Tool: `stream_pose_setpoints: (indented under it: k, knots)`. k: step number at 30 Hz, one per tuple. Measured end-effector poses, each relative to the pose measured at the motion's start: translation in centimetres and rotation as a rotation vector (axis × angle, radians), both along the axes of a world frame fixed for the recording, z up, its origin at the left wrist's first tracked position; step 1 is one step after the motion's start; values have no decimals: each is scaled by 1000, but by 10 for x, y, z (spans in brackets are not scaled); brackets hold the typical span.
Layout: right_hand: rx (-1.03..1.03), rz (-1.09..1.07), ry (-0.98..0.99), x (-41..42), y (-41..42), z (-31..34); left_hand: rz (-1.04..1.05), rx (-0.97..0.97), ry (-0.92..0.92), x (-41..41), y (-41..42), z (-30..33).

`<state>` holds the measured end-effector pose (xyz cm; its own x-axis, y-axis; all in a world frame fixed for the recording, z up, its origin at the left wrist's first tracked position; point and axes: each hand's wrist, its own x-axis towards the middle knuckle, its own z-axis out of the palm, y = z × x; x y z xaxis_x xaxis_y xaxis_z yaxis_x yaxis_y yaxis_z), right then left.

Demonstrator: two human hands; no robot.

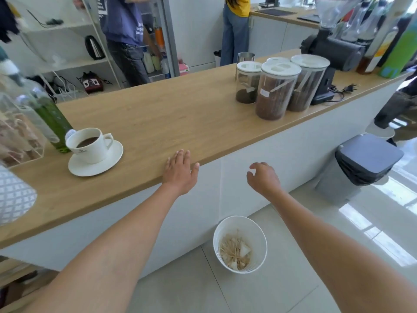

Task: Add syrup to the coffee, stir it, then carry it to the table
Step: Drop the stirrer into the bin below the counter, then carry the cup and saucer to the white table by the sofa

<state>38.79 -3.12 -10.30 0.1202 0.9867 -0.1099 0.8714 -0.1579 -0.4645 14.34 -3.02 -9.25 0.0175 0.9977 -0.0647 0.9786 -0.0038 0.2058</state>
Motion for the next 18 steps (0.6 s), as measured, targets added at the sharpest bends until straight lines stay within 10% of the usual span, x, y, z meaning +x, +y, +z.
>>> stream_pose_setpoints:
  k: [18]
  knots:
    - [114,631,25,-186,62,35,530,35,-23,-129,-88,31]
